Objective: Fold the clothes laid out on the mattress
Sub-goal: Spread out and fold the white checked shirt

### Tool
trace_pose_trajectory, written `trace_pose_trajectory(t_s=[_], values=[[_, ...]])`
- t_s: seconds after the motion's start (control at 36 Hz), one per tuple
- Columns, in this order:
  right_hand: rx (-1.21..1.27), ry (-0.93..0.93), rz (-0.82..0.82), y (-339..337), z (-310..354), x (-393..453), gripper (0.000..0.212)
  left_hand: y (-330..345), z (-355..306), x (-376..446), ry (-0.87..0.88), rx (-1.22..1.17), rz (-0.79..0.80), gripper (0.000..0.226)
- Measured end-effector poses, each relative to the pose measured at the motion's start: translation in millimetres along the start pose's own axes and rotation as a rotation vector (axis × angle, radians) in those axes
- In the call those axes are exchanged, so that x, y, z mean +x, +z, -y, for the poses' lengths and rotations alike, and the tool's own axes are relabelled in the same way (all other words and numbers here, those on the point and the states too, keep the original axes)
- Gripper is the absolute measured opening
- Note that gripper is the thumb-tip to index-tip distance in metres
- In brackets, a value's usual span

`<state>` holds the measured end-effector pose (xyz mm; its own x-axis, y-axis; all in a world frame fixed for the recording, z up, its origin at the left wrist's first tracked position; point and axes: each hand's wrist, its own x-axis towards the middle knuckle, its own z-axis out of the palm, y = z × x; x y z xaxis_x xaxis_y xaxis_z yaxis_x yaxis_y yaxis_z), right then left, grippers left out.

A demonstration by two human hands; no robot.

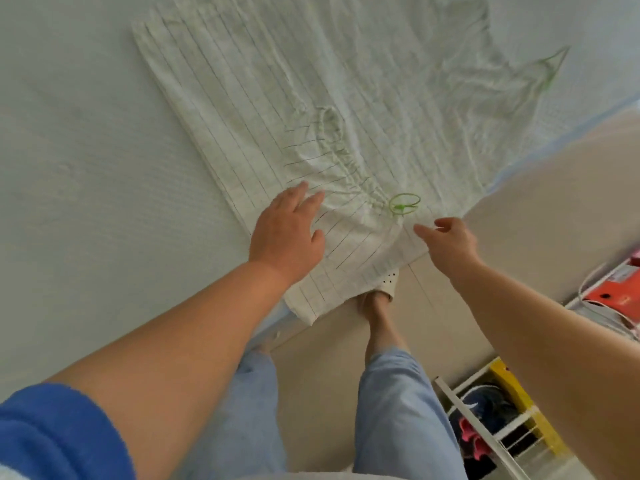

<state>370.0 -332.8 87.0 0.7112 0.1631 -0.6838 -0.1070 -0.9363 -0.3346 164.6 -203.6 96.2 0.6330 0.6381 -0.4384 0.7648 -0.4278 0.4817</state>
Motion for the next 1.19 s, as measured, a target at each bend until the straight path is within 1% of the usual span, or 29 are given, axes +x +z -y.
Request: trace_pose_trajectory(t_s=[0.11, 0.22, 0.28, 0.33, 0.44, 0.47, 0.56, 0.64, 0.72, 0.81, 0.89, 0.94, 0.97, 1.03, 1.08, 1.11, 1.14, 1.17, 1.19], values=[[-0.039, -0.061, -0.038, -22, 2, 46, 0.053, 28, -30, 34, -0.019, 0.059, 0.006, 0.065], [-0.090, -0.093, -0.119, -49, 13, 96, 0.056, 57, -56, 61, -0.151, 0.095, 0.010, 0.068], [-0.064, -0.115, -0.140, -64, 19, 118, 0.059, 71, -64, 65, -0.208, 0.131, 0.018, 0.075], [-0.009, -0.089, -0.139, -77, 26, 139, 0.064, 80, -69, 64, -0.244, 0.181, 0.009, 0.084], [0.199, 0.071, -0.086, -98, 42, 173, 0.065, 84, -75, 63, -0.269, 0.276, -0.003, 0.095], [0.241, 0.095, -0.068, -102, 46, 179, 0.063, 84, -77, 63, -0.267, 0.288, -0.011, 0.096], [0.360, 0.116, -0.004, -108, 55, 187, 0.041, 84, -82, 64, -0.264, 0.291, -0.003, 0.096], [0.518, 0.145, 0.074, -110, 60, 187, 0.030, 82, -84, 68, -0.283, 0.266, 0.034, 0.096], [0.630, 0.083, 0.112, -111, 67, 179, 0.017, 81, -80, 70, -0.263, 0.209, 0.012, 0.097], [0.663, -0.057, 0.108, -107, 79, 158, 0.009, 79, -73, 67, -0.222, 0.145, 0.020, 0.096], [0.525, -0.317, 0.071, -99, 93, 122, 0.009, 71, -65, 65, -0.191, 0.066, 0.062, 0.091], [0.379, -0.501, 0.050, -89, 102, 88, 0.014, 62, -62, 64, -0.173, -0.101, 0.029, 0.075], [0.317, -0.583, 0.050, -83, 106, 70, 0.017, 56, -62, 63, -0.191, -0.231, -0.025, 0.062], [0.197, -0.737, 0.073, -66, 109, 37, 0.023, 40, -59, 60, -0.299, -0.427, -0.199, 0.035], [0.046, -0.884, 0.135, -44, 108, 7, 0.022, 19, -56, 59, -0.471, -0.528, -0.381, 0.014], [-0.041, -0.973, 0.156, -32, 107, -8, 0.021, 10, -51, 59, -0.570, -0.629, -0.457, 0.013], [-0.110, -1.072, 0.169, -20, 105, -22, 0.020, 1, -44, 60, -0.677, -0.790, -0.518, 0.017], [-0.164, -1.172, 0.182, -9, 102, -33, 0.014, -10, -36, 61, -0.783, -0.999, -0.544, 0.021], [-0.214, -1.258, 0.202, 3, 97, -41, 0.005, -19, -25, 61, -0.868, -1.213, -0.525, 0.026]])
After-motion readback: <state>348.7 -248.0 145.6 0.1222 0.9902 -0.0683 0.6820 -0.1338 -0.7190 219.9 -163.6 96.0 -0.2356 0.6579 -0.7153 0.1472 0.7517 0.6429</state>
